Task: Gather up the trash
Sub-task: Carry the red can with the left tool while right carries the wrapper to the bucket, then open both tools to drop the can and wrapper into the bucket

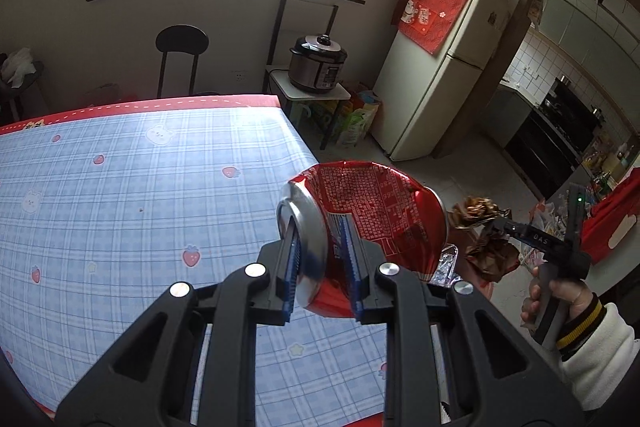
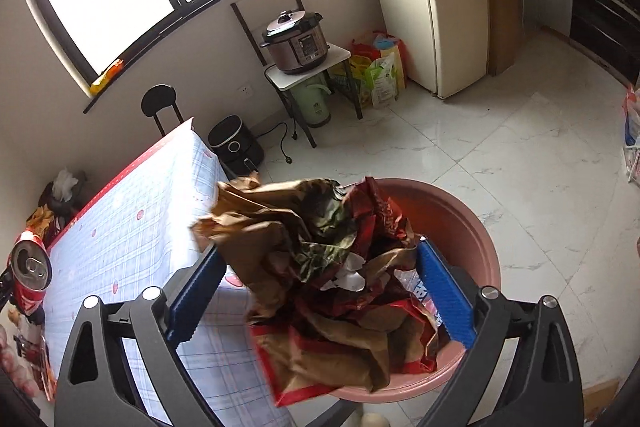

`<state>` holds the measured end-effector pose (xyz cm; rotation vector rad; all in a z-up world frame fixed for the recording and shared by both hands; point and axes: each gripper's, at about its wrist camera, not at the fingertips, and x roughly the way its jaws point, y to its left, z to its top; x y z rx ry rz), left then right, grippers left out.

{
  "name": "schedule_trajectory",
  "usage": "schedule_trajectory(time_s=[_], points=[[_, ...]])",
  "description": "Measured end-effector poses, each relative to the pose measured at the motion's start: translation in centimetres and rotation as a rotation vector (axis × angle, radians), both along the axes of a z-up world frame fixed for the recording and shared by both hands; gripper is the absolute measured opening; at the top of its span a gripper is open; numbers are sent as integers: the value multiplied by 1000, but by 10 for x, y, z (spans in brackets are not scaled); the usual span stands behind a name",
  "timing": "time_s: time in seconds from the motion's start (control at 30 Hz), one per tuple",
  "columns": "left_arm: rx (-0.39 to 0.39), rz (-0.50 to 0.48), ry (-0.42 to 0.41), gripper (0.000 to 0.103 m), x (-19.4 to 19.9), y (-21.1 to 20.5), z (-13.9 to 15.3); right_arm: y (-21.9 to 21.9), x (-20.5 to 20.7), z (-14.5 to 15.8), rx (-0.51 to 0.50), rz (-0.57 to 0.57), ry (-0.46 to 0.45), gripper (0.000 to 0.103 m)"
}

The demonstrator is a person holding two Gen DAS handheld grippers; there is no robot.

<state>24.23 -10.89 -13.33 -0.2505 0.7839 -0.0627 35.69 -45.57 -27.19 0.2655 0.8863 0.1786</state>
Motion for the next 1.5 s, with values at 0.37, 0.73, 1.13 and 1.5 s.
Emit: schedule_trajectory(time_s=[0.37,0.73,1.13,1.5], points=[[9,-122,10,24,23,-69,-6,-28,-28,31,-78,2,-74,98],[38,-345,10,34,69,-190,-17,-74,-70,45,-95,-34,-94,98],[92,-343,-100,80,49,-202,22,-90,-85,59,-117,-35,-107,98],[169,-255,-210,97,-15,-118,89,-36,-118,130,-154,-17,-220,98]])
